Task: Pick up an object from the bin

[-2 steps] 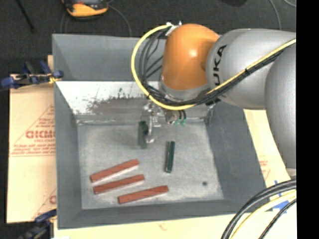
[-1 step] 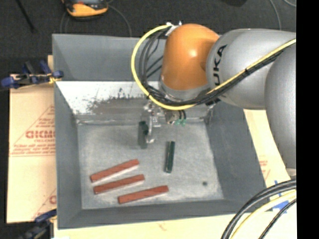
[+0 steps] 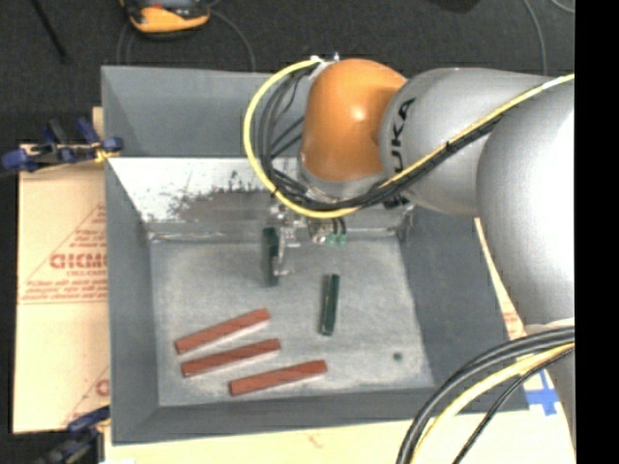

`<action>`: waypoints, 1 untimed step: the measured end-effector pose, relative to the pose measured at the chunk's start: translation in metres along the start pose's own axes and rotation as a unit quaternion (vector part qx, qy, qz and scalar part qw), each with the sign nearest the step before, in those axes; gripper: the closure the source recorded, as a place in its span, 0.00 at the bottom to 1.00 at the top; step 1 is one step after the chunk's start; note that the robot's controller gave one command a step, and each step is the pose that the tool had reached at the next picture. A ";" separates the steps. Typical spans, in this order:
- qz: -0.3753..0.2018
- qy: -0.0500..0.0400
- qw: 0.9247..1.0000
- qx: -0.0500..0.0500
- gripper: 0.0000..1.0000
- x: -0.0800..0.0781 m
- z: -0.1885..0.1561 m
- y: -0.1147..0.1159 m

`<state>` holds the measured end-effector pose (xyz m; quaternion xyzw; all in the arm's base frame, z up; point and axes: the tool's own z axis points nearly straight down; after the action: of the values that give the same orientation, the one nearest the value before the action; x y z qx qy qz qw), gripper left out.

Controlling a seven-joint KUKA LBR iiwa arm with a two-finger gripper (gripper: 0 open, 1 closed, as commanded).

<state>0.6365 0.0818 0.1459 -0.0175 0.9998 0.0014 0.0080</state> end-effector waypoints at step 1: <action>0.008 -0.011 1.000 -0.003 1.00 -0.017 0.045 0.004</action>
Offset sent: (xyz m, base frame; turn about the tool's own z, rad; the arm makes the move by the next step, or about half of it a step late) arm 0.0132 0.0110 -0.0150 -0.0127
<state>0.6538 0.0863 0.1010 -0.0095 0.9998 0.0045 0.0190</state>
